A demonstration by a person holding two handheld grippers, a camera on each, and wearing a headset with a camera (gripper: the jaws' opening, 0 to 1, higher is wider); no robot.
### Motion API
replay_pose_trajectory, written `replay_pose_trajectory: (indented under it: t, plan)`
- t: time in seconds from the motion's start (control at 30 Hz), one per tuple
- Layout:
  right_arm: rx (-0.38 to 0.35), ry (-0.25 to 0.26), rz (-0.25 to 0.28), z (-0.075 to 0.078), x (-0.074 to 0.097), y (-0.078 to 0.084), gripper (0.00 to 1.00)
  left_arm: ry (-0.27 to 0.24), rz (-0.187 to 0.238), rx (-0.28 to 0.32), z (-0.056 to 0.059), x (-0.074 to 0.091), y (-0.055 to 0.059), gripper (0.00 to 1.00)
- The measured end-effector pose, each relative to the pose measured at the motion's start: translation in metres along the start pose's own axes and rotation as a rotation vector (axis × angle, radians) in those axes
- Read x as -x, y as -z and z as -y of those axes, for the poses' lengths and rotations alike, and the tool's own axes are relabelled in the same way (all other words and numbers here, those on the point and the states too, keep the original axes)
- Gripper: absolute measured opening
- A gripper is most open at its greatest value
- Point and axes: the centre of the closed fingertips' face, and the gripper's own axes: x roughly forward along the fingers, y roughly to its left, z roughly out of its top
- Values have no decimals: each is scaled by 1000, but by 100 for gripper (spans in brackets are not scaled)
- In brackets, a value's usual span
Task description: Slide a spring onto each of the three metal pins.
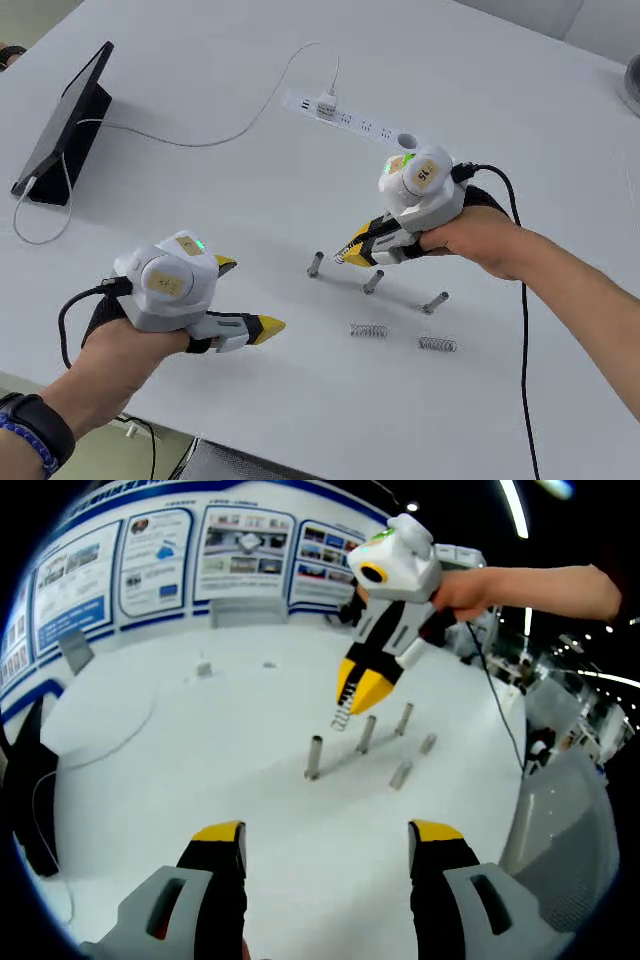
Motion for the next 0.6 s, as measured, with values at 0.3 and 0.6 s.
replay_pose_trajectory:
  t: [0.3,0.6]
  plan:
    - [17,-8,1,1,-3,-8,12,-3,-4,14,0,2,4,67]
    - [40,-25,-8,-3,-8,-13,12,-7,-7,23,-2,4,6,67]
